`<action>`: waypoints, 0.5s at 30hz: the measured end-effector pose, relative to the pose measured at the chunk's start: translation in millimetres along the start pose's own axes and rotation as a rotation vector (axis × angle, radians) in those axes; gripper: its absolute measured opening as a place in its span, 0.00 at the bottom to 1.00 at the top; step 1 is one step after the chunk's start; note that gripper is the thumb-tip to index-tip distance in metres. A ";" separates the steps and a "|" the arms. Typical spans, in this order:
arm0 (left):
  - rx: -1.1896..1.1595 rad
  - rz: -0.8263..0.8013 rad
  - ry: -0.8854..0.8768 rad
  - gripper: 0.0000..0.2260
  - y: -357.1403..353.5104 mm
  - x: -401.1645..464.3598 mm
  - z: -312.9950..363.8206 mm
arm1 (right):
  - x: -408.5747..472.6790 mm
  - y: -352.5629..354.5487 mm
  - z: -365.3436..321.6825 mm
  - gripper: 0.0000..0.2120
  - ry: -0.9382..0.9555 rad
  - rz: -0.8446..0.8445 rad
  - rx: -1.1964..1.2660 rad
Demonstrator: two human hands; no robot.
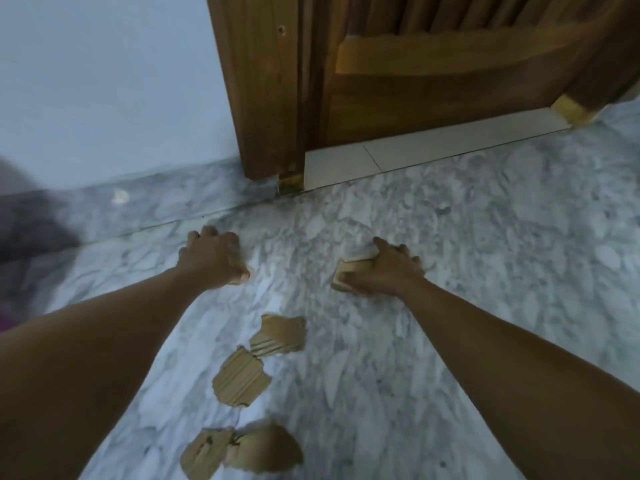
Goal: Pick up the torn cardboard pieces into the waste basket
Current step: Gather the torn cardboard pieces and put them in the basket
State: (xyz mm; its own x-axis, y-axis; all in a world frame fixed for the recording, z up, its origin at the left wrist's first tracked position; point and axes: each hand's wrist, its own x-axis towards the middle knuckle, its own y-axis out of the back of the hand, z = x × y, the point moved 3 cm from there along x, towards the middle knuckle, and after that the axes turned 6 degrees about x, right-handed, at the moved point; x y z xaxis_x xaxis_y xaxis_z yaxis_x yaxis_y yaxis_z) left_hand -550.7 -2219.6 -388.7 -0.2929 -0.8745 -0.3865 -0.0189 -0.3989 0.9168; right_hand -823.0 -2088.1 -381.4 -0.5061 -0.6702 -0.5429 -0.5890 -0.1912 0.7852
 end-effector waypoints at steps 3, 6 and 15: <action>-0.097 0.094 -0.060 0.14 -2.1 -11.8 1.2 | -15.2 -19.1 -23.3 0.46 0.087 -0.001 -0.062; -0.233 0.157 -0.028 0.12 -6.2 -31.8 9.6 | -23.6 -29.4 -38.9 0.39 0.125 -0.008 -0.054; -0.289 0.070 -0.057 0.13 -16.9 -68.5 -12.1 | -42.5 -47.7 -66.1 0.45 0.311 -0.201 -0.045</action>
State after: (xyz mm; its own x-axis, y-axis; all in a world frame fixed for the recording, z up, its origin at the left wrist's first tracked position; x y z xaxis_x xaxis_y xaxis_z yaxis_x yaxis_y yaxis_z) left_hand -518.7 -2156.3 -379.0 -0.3372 -0.8890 -0.3097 0.2732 -0.4072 0.8715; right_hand -731.7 -2097.9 -376.0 -0.1629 -0.8007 -0.5765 -0.6257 -0.3679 0.6879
